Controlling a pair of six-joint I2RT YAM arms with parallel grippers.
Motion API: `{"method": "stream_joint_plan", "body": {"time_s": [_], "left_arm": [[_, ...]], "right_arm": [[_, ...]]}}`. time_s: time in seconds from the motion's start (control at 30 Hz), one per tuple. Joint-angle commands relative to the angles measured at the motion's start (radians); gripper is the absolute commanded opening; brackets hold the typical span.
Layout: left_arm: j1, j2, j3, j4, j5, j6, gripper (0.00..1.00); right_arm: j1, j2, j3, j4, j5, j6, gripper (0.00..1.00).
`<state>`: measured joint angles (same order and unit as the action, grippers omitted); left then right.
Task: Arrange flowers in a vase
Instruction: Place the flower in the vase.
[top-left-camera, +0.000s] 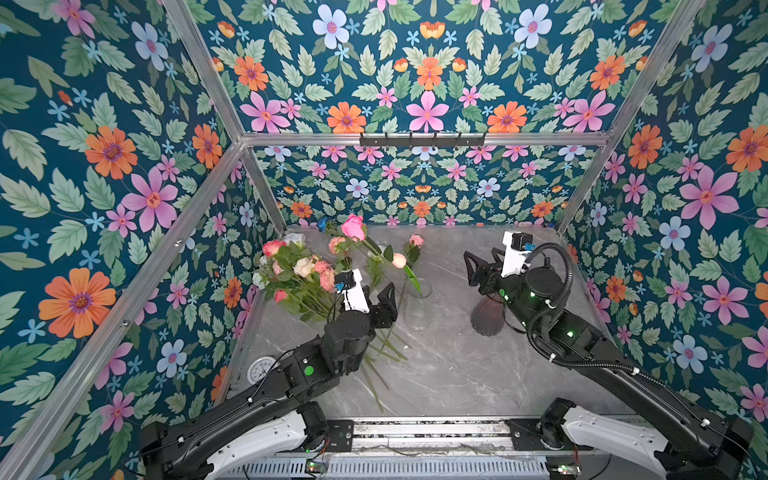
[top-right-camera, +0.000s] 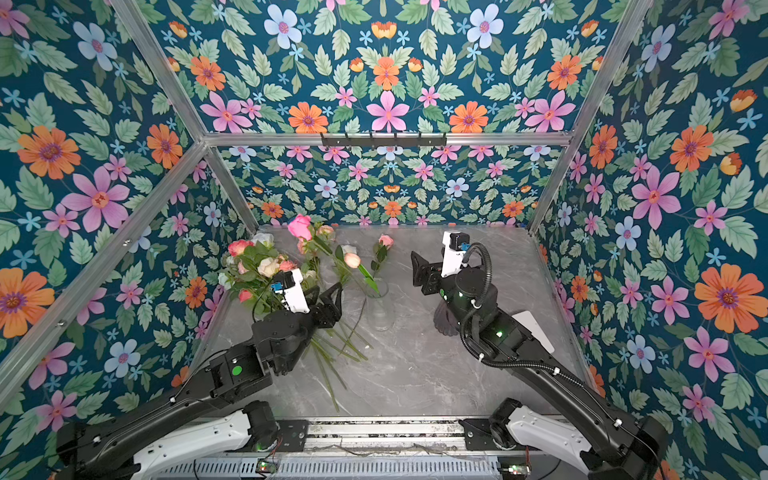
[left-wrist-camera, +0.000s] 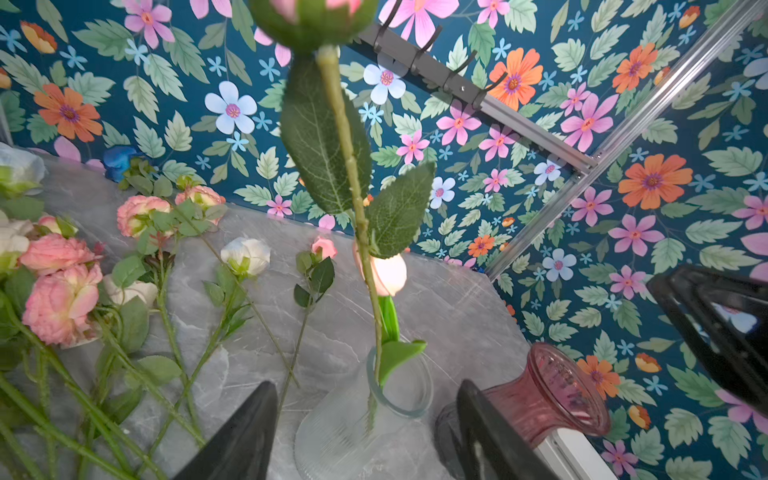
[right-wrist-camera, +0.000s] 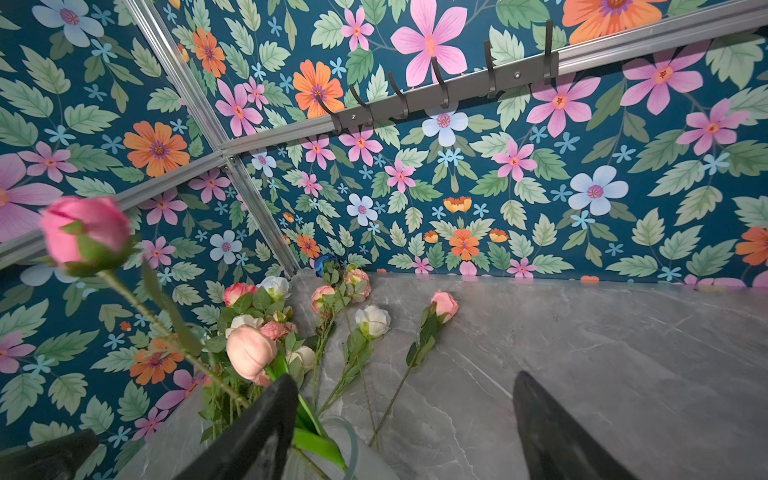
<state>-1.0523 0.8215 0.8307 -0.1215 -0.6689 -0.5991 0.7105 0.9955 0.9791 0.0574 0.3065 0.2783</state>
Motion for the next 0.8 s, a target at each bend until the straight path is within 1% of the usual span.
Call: {"method": "stream_joint_plan", "body": {"time_s": [0.0, 0.07, 0.13, 0.17, 0.2, 0.27, 0.3, 0.33, 0.4, 0.43, 0.47, 0.53, 0.57, 0.63, 0.7, 0.77], "left_arm": [[0.003, 0.011, 0.072, -0.145, -0.116, -0.064, 0.7], [0.005, -0.004, 0.094, -0.235, -0.162, -0.122, 0.69], [0.014, -0.045, 0.073, -0.285, -0.188, -0.167, 0.69], [0.031, -0.06, 0.064, -0.316, -0.196, -0.194, 0.7], [0.067, -0.074, 0.054, -0.36, -0.191, -0.229, 0.7], [0.195, -0.094, 0.018, -0.375, -0.094, -0.239, 0.71], [0.299, -0.097, -0.006, -0.375, 0.0, -0.243, 0.71], [0.421, -0.094, -0.035, -0.363, 0.121, -0.246, 0.71], [0.623, -0.071, -0.089, -0.318, 0.347, -0.247, 0.68], [0.712, -0.049, -0.123, -0.282, 0.448, -0.251, 0.65], [0.772, -0.024, -0.144, -0.252, 0.511, -0.254, 0.61], [0.869, 0.049, -0.174, -0.19, 0.603, -0.261, 0.52], [0.899, 0.085, -0.18, -0.155, 0.626, -0.259, 0.51], [0.95, 0.173, -0.178, -0.088, 0.642, -0.252, 0.49], [0.989, 0.246, -0.177, -0.004, 0.657, -0.254, 0.39], [1.023, 0.32, -0.166, 0.068, 0.673, -0.262, 0.37]], "right_arm": [[0.0, 0.002, 0.016, -0.01, -0.024, 0.024, 0.81], [0.001, -0.004, 0.016, -0.016, -0.027, 0.03, 0.81], [0.001, -0.009, 0.017, -0.026, -0.03, 0.034, 0.81], [0.0, -0.01, 0.017, -0.029, -0.031, 0.034, 0.8], [0.001, -0.012, 0.017, -0.034, -0.03, 0.038, 0.8], [0.0, -0.014, 0.015, -0.033, -0.035, 0.039, 0.79], [0.0, -0.011, 0.016, -0.034, -0.036, 0.042, 0.79], [0.0, -0.009, 0.018, -0.037, -0.036, 0.043, 0.78], [0.0, -0.006, 0.027, -0.05, -0.046, 0.04, 0.78], [0.001, -0.007, 0.031, -0.057, -0.047, 0.038, 0.77], [0.0, -0.01, 0.031, -0.06, -0.048, 0.038, 0.77], [0.001, -0.021, 0.027, -0.063, -0.044, 0.035, 0.77], [0.001, -0.027, 0.026, -0.066, -0.043, 0.033, 0.76], [0.0, -0.036, 0.024, -0.07, -0.04, 0.024, 0.76], [0.0, -0.044, 0.019, -0.073, -0.035, 0.017, 0.76], [0.0, -0.05, 0.017, -0.074, -0.031, 0.013, 0.76]]}}
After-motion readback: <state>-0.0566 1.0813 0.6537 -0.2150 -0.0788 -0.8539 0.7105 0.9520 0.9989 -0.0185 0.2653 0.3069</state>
